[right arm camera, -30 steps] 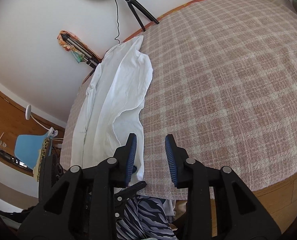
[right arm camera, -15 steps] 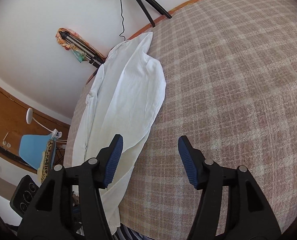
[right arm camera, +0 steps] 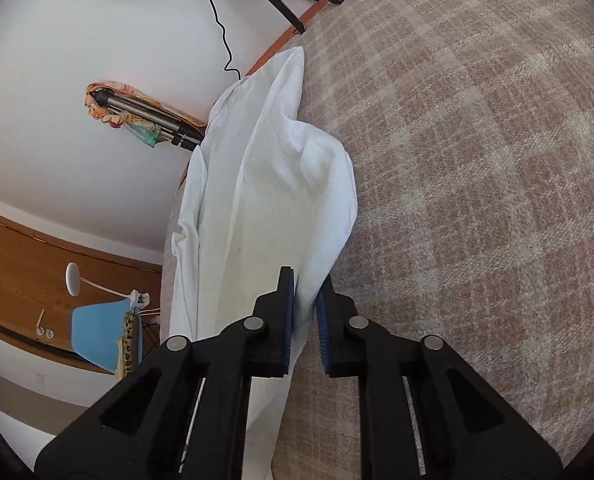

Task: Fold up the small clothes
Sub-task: 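Close the right gripper on the other side edge while the left gripper grasps it near the collar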

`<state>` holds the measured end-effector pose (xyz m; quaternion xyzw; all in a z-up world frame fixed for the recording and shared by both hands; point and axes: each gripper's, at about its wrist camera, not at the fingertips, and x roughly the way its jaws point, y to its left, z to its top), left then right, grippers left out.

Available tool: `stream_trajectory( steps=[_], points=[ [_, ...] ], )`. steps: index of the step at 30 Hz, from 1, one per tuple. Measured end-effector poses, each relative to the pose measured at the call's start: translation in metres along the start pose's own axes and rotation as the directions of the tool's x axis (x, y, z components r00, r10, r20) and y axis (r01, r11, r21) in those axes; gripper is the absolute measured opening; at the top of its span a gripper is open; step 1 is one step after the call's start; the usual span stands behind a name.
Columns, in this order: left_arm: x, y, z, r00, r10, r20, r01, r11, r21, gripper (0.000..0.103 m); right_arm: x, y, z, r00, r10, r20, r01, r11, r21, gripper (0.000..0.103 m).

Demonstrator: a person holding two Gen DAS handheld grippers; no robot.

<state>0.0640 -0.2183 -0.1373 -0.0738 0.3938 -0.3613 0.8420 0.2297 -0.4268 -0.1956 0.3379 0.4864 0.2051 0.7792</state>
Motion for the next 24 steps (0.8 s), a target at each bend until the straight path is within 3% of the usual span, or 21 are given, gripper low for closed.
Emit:
stream_trajectory(
  steps=[10,18,24],
  points=[
    [-0.019,0.022,-0.011,0.999,-0.044,0.011,0.045,0.997,-0.07,0.005,0.011,0.091,-0.004,0.982,-0.186,0.019,0.185,0.954,-0.237,0.005],
    [-0.035,0.043,-0.022,0.998,-0.057,0.03,0.06,0.99,-0.128,0.005,0.049,0.167,-0.02,0.947,-0.319,0.019,0.293,0.843,-0.451,0.005],
    [-0.043,0.06,-0.034,0.998,-0.048,0.033,0.053,0.984,-0.167,0.005,0.091,0.203,-0.036,0.934,-0.358,-0.014,0.291,0.781,-0.553,0.004]
  ],
)
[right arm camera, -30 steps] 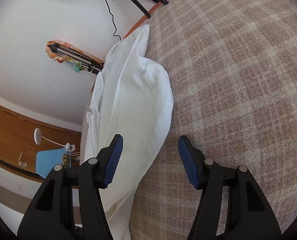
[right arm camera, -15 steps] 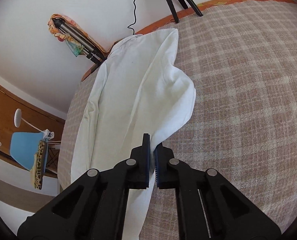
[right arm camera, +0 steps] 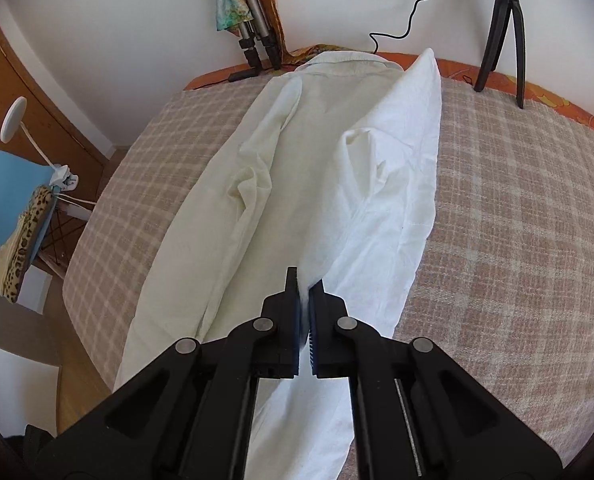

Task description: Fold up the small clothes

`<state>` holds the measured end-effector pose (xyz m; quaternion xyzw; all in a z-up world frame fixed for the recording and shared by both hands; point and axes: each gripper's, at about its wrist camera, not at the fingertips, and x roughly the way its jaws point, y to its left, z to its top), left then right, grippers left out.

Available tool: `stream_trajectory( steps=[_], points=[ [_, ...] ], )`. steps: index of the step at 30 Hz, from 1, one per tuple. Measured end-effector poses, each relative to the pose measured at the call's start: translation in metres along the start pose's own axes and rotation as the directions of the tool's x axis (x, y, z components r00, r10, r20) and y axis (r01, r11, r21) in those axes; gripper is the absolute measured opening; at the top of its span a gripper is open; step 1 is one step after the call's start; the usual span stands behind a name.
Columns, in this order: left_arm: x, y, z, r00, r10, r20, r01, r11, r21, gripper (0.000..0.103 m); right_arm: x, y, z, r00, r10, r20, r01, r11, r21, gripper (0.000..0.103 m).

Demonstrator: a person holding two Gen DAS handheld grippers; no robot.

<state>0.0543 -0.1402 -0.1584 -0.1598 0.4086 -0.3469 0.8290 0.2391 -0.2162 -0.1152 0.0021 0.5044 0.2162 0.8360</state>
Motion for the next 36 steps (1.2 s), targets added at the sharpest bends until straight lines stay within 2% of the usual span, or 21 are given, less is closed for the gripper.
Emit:
stream_trajectory(
  steps=[7,11,14,16,19,23,27,31,32,35,36],
  points=[
    [-0.005,0.024,-0.007,1.0,0.027,-0.005,-0.027,0.997,-0.067,0.005,0.056,0.024,-0.001,0.995,-0.052,-0.09,0.048,0.998,-0.049,0.004],
    [-0.005,0.029,-0.007,1.0,0.026,-0.014,-0.027,0.997,-0.079,0.005,0.064,0.02,-0.005,0.993,-0.03,-0.112,0.025,0.999,-0.041,0.005],
    [-0.003,0.026,-0.006,0.999,0.019,-0.032,-0.021,0.998,-0.061,0.005,0.039,0.008,-0.006,0.994,0.067,-0.082,-0.065,0.997,0.027,0.013],
    [-0.007,0.024,-0.004,0.999,0.025,-0.032,-0.027,0.999,-0.044,0.005,0.012,0.0,-0.011,0.995,0.1,-0.023,-0.099,0.993,0.058,0.032],
    [-0.013,0.025,-0.001,0.999,0.02,-0.048,-0.021,1.0,-0.022,0.006,-0.034,-0.019,-0.035,0.992,0.111,0.062,-0.117,0.989,0.093,0.035],
    [-0.021,0.024,-0.004,0.996,0.049,-0.076,-0.048,0.999,0.016,0.008,-0.066,-0.038,-0.088,0.994,0.084,0.064,-0.092,0.987,0.134,0.035],
    [-0.033,0.028,-0.01,0.992,0.084,-0.097,-0.081,0.996,0.032,0.01,-0.066,-0.042,-0.142,0.988,0.154,0.018,-0.155,0.97,0.189,0.035],
    [-0.056,0.031,-0.01,0.989,0.134,-0.057,-0.132,0.991,0.036,0.011,-0.057,-0.037,-0.175,0.988,0.154,-0.011,-0.148,0.967,0.208,0.035],
    [-0.061,0.034,-0.009,0.987,0.152,-0.045,-0.151,0.988,0.037,0.013,-0.054,-0.036,-0.181,0.986,0.168,-0.014,-0.161,0.962,0.22,0.036],
    [-0.079,0.05,-0.007,0.977,0.211,-0.003,-0.211,0.977,0.02,0.033,-0.048,-0.038,-0.19,0.981,0.195,-0.017,-0.185,0.951,0.247,0.036],
    [-0.084,0.057,-0.006,0.974,0.228,0.009,-0.228,0.974,0.007,0.034,-0.045,-0.039,-0.191,0.981,0.195,-0.018,-0.185,0.95,0.252,0.035]
  ],
)
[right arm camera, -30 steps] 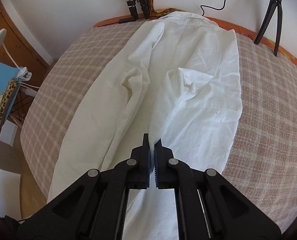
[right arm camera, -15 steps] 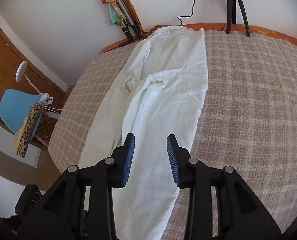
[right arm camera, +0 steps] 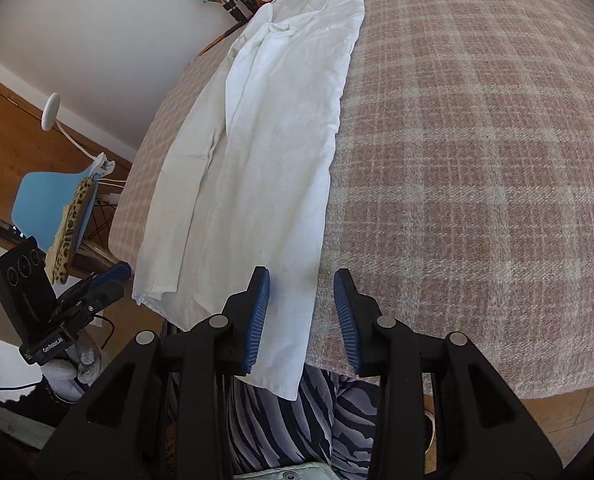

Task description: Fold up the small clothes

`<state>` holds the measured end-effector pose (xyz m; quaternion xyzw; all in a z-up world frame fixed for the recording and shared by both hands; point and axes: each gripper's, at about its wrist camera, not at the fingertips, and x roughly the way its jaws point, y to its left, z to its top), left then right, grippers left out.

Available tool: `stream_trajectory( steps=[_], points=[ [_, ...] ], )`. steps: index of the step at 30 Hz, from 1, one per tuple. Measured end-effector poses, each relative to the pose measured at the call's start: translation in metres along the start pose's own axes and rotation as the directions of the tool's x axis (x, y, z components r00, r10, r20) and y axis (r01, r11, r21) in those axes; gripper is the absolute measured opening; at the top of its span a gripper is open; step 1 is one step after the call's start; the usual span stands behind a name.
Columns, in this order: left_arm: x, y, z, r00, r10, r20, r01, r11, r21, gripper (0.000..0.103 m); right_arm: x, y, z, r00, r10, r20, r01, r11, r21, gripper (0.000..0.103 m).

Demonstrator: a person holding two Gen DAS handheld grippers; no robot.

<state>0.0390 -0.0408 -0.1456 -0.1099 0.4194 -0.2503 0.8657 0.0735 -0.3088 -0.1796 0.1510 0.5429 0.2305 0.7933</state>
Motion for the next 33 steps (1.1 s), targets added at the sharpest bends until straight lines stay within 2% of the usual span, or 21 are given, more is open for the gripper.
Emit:
stream_trajectory(
  steps=[2,3,4,5,8,11,12,14,16,20,23,25,27,30,33],
  points=[
    [-0.003,0.017,0.001,0.999,0.034,0.007,-0.034,0.999,-0.035,0.034,0.003,-0.004,-0.001,1.0,0.02,-0.008,-0.02,1.0,0.019,0.035],
    [-0.004,0.025,0.001,0.999,0.046,0.011,-0.046,0.997,-0.056,0.034,0.004,-0.005,-0.002,0.999,0.043,-0.014,-0.043,0.999,0.03,0.031],
    [-0.006,0.032,0.0,0.998,0.056,0.011,-0.055,0.996,-0.077,0.034,0.006,-0.005,-0.002,0.998,0.066,-0.015,-0.065,0.997,0.034,0.015],
    [-0.006,0.038,0.002,0.998,0.061,0.009,-0.06,0.993,-0.097,0.034,0.007,-0.004,-0.002,0.997,0.074,-0.017,-0.073,0.997,0.031,0.012],
    [-0.007,0.051,-0.001,0.997,0.07,0.01,-0.068,0.988,-0.135,0.034,0.001,-0.002,-0.006,0.999,0.036,0.007,-0.036,0.999,0.021,0.009],
    [-0.002,0.059,0.0,0.998,0.067,0.001,-0.066,0.986,-0.156,0.034,-0.001,-0.004,-0.011,0.999,0.045,0.018,-0.045,0.998,0.034,0.009],
    [0.001,0.061,0.003,0.998,0.068,-0.002,-0.068,0.986,-0.15,0.034,0.001,-0.002,-0.011,1.0,0.025,0.016,-0.025,0.999,0.025,0.009],
    [0.007,0.058,0.013,0.996,0.087,-0.009,-0.087,0.991,-0.103,0.034,0.006,0.006,-0.008,1.0,-0.008,0.009,0.008,1.0,-0.002,0.01],
    [0.01,0.054,0.029,0.997,0.082,-0.002,-0.082,0.996,-0.035,0.034,0.004,0.009,-0.004,1.0,-0.001,-0.001,0.001,1.0,-0.005,0.013],
    [0.023,0.056,0.072,0.996,0.072,0.044,-0.075,0.994,0.074,0.033,-0.002,0.018,0.0,1.0,-0.023,0.008,0.023,0.999,-0.049,0.013],
    [0.043,0.064,0.097,0.995,0.092,0.031,-0.095,0.988,0.122,0.009,0.001,0.022,0.0,0.999,-0.04,0.007,0.04,0.997,-0.06,0.013],
    [0.055,0.065,0.105,0.995,0.098,0.014,-0.099,0.982,0.162,0.009,0.004,0.02,-0.002,0.999,-0.046,0.004,0.046,0.998,-0.052,0.013],
    [0.066,0.063,0.105,0.996,0.089,-0.021,-0.082,0.972,0.219,0.009,0.005,0.016,-0.003,0.999,-0.042,0.002,0.042,0.998,-0.039,0.013],
    [0.079,0.058,0.088,0.985,0.149,-0.089,-0.114,0.942,0.316,0.009,0.005,0.01,-0.004,1.0,-0.031,-0.002,0.031,0.999,-0.02,0.013],
    [0.074,0.064,0.067,0.984,0.139,-0.112,-0.102,0.952,0.289,0.009,0.004,0.009,-0.004,1.0,-0.029,-0.006,0.029,0.999,-0.021,0.013]
  ],
)
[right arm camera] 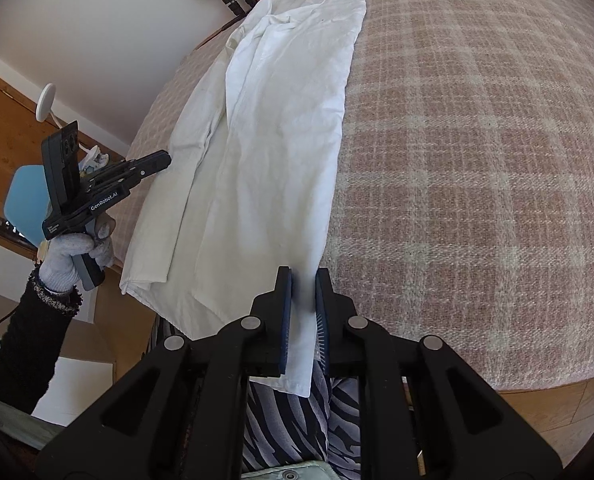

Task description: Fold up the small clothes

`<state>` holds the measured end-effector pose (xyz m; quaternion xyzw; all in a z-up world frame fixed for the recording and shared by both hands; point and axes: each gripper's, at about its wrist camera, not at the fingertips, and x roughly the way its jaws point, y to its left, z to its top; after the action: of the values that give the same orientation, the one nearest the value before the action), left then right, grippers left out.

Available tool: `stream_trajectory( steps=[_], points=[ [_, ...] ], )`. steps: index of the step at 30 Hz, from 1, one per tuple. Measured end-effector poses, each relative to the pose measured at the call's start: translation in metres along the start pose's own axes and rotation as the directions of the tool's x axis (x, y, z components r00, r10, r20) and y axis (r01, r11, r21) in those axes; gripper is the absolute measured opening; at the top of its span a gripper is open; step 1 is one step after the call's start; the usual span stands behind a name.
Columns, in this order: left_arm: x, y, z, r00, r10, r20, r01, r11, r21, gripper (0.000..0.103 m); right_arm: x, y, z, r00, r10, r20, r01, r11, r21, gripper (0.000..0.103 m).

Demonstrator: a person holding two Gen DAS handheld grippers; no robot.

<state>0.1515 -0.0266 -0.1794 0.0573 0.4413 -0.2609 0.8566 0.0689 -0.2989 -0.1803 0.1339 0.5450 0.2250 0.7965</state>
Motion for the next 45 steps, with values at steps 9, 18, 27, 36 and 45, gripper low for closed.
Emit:
stream_trajectory(
  steps=[9,18,27,36,45],
  points=[
    [-0.043,-0.027,-0.072,0.997,-0.046,0.055,0.051,0.994,-0.093,0.007,-0.002,-0.005,-0.008,1.0,0.016,-0.019,-0.015,1.0,0.011,0.023],
    [-0.066,-0.001,-0.097,0.987,-0.156,0.037,0.158,0.917,-0.365,0.043,-0.022,-0.017,-0.038,0.994,0.103,-0.033,-0.1,0.993,0.069,0.036],
    [-0.057,-0.009,-0.091,0.97,-0.239,0.041,0.233,0.872,-0.431,0.042,-0.014,-0.021,-0.039,0.979,0.196,-0.065,-0.188,0.977,0.1,0.037],
    [-0.054,-0.018,-0.09,0.967,-0.252,0.036,0.243,0.872,-0.425,0.018,0.001,-0.009,-0.034,0.964,0.251,-0.086,-0.246,0.967,0.07,0.036],
    [-0.079,-0.011,-0.086,0.948,-0.275,0.159,0.318,0.816,-0.484,0.006,-0.005,-0.015,-0.038,0.915,0.402,0.041,-0.404,0.905,0.131,0.012]
  ],
)
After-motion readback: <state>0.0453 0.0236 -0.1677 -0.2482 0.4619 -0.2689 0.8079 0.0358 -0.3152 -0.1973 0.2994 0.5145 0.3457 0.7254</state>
